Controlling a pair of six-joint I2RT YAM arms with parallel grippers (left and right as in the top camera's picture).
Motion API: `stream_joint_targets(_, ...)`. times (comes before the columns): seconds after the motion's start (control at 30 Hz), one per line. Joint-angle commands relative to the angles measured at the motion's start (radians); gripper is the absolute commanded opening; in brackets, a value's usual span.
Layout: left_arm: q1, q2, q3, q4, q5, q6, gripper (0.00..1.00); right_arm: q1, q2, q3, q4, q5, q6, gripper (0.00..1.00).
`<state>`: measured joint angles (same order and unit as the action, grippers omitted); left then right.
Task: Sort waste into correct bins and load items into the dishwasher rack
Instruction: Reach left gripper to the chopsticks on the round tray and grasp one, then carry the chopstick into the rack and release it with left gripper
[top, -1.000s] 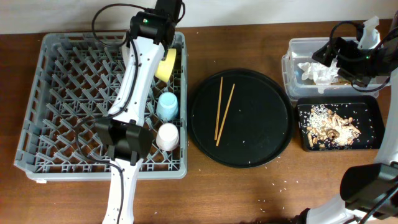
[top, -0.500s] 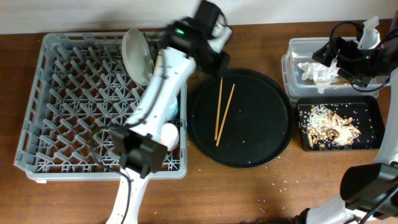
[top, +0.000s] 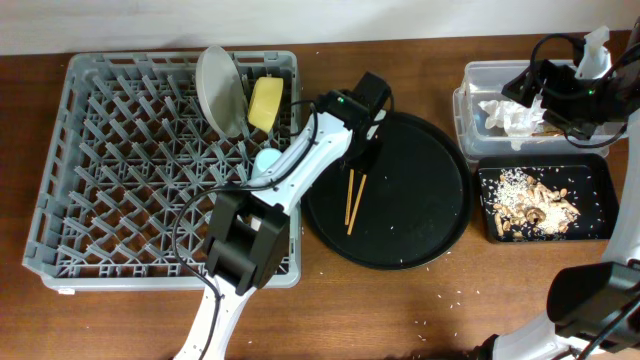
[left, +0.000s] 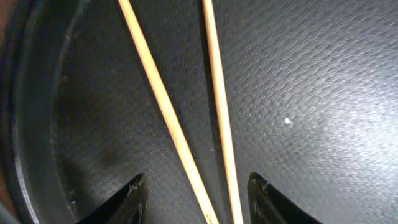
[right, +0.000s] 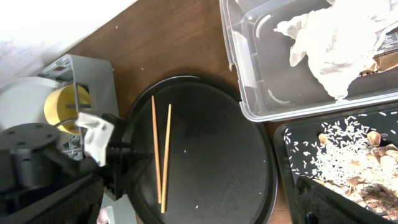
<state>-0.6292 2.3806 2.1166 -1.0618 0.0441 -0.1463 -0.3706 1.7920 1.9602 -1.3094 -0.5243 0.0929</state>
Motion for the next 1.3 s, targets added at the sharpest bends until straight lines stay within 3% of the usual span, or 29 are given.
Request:
stream_joint_targets(0.0, -0.004, -0.007, -0.072, 0.047, -0.015, -0.019, 0.51, -0.003, -0.016, 0.013, 0.000, 0.005, -0.011, 0.98)
stream_joint_targets(0.6, -0.006, 0.039, -0.138, 0.108, -0.014, -0.023, 0.33, -0.003, -0.016, 0.013, 0.000, 0.005, -0.011, 0.98)
stream_joint_targets(0.7, -0.006, 0.050, -0.138, 0.108, -0.014, -0.025, 0.27, -0.003, -0.016, 0.013, 0.000, 0.005, -0.011, 0.99)
stream_joint_targets(0.87, -0.006, 0.050, -0.138, 0.107, -0.014, -0.025, 0.01, -0.003, -0.016, 0.013, 0.000, 0.005, -0.011, 0.98)
stream_joint_targets(0.9, -0.006, 0.050, -0.136, 0.106, -0.014, -0.025, 0.01, -0.003, -0.016, 0.013, 0.000, 0.006, -0.011, 0.99)
stream_joint_targets(1.07, -0.003, 0.050, -0.005, 0.010, -0.016, -0.025, 0.01, -0.003, -0.016, 0.013, 0.000, 0.006, -0.011, 0.99)
stream_joint_targets(1.27, 0.011, 0.050, 0.405, -0.278, -0.134, -0.024, 0.01, -0.003, -0.016, 0.013, 0.000, 0.005, -0.011, 0.98)
